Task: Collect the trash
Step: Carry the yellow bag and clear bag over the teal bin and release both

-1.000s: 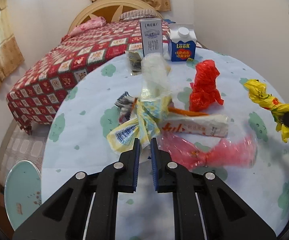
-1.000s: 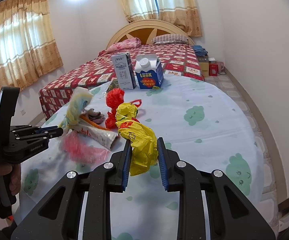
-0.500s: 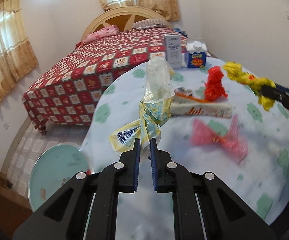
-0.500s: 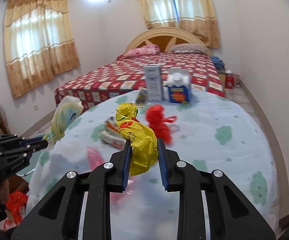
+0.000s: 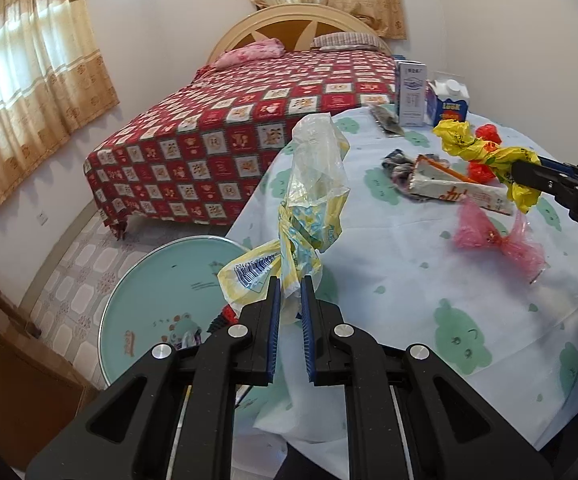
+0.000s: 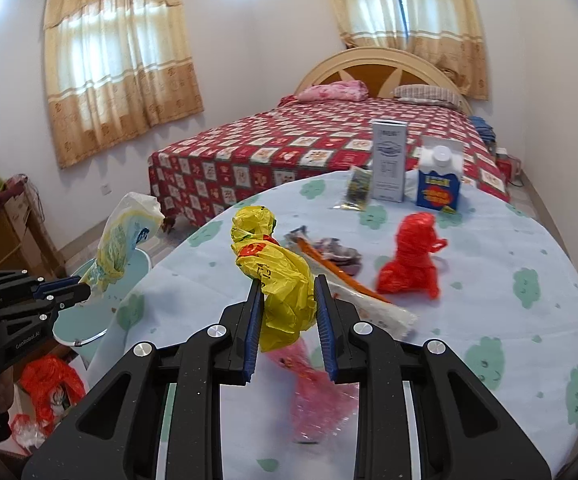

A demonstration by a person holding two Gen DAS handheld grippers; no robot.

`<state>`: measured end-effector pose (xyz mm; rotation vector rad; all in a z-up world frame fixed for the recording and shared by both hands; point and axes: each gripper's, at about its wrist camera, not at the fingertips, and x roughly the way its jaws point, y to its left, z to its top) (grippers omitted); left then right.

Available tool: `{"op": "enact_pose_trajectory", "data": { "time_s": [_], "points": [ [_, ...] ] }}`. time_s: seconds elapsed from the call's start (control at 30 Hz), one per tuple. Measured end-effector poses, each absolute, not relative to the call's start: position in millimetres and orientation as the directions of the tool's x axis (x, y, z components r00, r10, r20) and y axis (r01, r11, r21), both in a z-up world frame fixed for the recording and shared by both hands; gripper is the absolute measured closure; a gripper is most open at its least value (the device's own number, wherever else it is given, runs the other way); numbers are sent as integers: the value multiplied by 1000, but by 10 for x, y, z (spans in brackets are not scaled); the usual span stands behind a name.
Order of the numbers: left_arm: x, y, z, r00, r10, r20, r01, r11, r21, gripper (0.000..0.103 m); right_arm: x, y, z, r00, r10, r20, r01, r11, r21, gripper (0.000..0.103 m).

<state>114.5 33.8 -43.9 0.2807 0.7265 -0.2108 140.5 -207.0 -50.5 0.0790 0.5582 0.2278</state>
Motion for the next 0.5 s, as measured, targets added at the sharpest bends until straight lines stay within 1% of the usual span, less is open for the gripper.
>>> {"op": "enact_pose_trajectory", "data": {
  "time_s": [0.5],
  "points": [
    [1160, 507, -527, 724, -55, -687, 250, 950, 187, 92, 1516, -1912, -545, 812, 260, -523, -232, 965, 119, 77]
  ]
}}
